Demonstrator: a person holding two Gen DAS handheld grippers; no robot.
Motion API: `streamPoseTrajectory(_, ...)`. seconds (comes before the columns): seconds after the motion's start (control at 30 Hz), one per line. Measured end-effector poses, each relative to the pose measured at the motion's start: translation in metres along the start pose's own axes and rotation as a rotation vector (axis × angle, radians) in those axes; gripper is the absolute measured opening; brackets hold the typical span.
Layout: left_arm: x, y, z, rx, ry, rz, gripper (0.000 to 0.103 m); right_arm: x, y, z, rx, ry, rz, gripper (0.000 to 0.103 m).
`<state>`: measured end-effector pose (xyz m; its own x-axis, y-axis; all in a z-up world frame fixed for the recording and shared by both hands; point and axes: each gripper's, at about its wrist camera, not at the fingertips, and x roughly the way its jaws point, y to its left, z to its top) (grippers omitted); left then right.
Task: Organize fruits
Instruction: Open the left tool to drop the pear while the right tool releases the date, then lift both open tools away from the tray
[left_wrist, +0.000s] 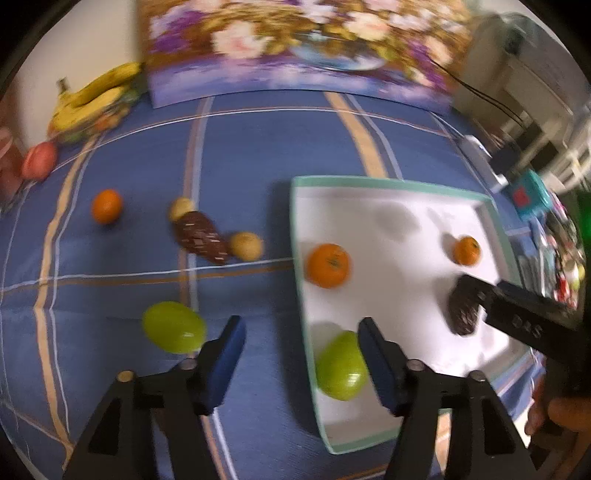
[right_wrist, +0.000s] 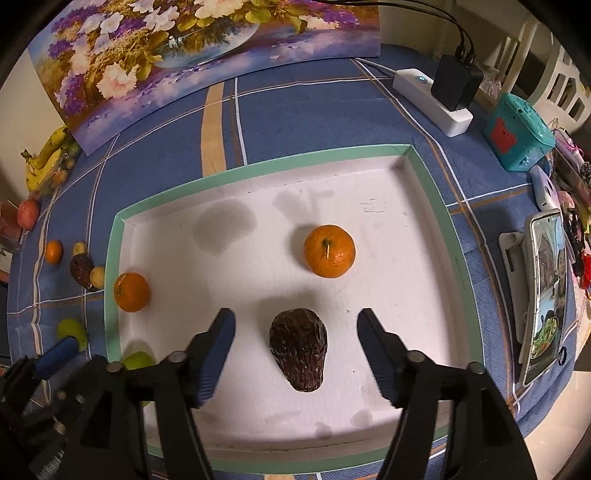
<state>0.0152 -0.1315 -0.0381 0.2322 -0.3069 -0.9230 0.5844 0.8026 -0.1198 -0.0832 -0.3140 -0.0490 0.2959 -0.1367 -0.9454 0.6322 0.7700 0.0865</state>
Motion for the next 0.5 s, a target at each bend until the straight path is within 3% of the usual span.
streamPoseTrajectory(0.17,0.002,0.028,0.004,-0.103,0.0,0.039,0.082,0.001,-0.001,-0.002,-0.015,-0.001,-0.008,0.072)
streamPoseTrajectory(0.27,0.003,0.043,0.005,-0.154,-0.001,0.052,0.093,0.001,0.002,-0.002,-0.03,-0.002,-0.013,0.085)
streamPoseTrajectory(0.33,0.002,0.05,0.006,-0.175,-0.007,0.06,0.101,0.0,0.003,-0.002,-0.038,-0.008,-0.013,0.085)
streamPoseTrajectory(0.5,-0.012,0.065,0.007,-0.208,-0.056,0.074,0.103,-0.005,0.008,-0.002,-0.053,-0.032,-0.037,0.085)
